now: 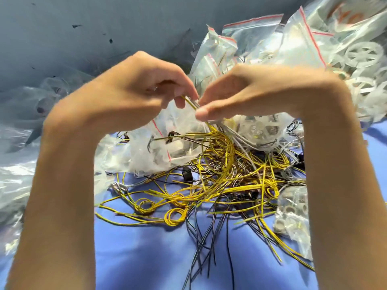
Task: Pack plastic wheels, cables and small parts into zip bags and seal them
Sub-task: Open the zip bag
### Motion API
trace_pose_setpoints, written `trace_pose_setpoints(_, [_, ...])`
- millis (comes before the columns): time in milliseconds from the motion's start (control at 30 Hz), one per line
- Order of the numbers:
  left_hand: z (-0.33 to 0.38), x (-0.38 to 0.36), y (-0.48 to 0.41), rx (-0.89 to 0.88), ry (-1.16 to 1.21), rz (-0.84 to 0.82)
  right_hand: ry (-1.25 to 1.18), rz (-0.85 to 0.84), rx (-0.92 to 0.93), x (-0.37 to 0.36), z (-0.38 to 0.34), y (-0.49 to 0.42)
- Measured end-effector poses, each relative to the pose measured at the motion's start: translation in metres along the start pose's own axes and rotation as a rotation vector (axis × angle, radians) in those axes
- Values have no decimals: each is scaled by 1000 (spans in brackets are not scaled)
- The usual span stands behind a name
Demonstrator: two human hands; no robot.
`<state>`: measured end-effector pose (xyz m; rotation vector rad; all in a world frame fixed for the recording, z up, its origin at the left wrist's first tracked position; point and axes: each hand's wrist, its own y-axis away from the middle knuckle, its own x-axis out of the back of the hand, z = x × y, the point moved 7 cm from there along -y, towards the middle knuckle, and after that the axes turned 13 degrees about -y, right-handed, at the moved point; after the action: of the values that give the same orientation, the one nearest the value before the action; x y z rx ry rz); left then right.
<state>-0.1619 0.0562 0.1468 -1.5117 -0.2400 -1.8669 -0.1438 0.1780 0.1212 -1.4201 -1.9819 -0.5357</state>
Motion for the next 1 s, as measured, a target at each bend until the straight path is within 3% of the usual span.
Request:
trace_pose_setpoints(300, [-3, 1, 5, -5, 54, -20, 171, -53, -93, -1, 11, -2])
trace_pose_setpoints(500, [-6, -10, 8, 6, 68, -183, -14, -78, -141, -6, 23, -3])
trace_pose_setpoints(633, [-7, -18, 11, 22, 69, -278, 53, -52, -123, -1, 22, -3])
trace_pose_setpoints(1000, [7, -16, 11, 72, 159, -180, -52, -115, 16, 3, 6, 4])
